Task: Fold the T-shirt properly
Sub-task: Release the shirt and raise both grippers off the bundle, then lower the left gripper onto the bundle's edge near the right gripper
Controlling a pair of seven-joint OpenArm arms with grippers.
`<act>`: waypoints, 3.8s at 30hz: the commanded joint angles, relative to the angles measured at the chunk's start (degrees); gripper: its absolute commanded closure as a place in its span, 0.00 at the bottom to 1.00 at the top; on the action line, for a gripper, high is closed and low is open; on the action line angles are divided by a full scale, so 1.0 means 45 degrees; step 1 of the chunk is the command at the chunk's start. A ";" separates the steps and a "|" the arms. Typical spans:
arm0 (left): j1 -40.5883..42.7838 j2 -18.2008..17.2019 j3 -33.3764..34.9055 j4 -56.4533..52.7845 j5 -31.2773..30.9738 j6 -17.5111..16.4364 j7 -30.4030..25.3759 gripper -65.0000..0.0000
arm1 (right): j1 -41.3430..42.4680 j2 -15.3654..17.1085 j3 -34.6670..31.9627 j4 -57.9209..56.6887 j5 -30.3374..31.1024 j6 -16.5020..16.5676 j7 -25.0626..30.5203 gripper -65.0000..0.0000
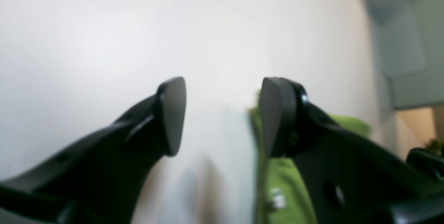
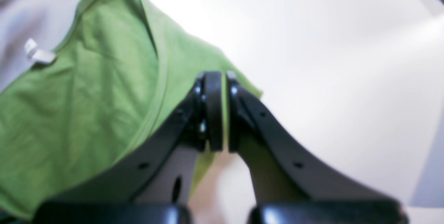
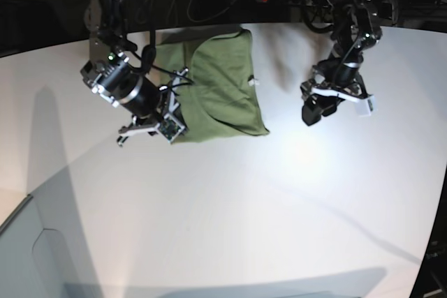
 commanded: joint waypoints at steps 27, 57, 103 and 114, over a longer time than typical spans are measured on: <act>0.1336 -0.0043 -0.2584 0.0510 -0.0162 -0.0177 -0.0223 0.49 | -0.1669 0.0229 0.1852 -0.0184 0.1118 0.0042 0.3567 1.00; 0.1043 -0.0511 -0.2584 0.0510 -0.0162 -0.0177 -0.0223 0.49 | -0.5088 -0.0044 0.2829 0.0656 0.1177 0.0042 0.4329 1.00; 0.1532 -0.0257 0.4351 -0.0975 -0.0162 -0.0197 -0.0223 0.29 | -0.6182 -0.0083 0.3142 0.1946 0.1157 0.0023 0.4310 1.00; 0.1141 -0.0277 0.5191 -0.1737 -0.0162 -0.0216 -0.0340 0.76 | -0.6436 -0.0103 0.3142 0.1946 0.1157 0.0003 0.4310 1.00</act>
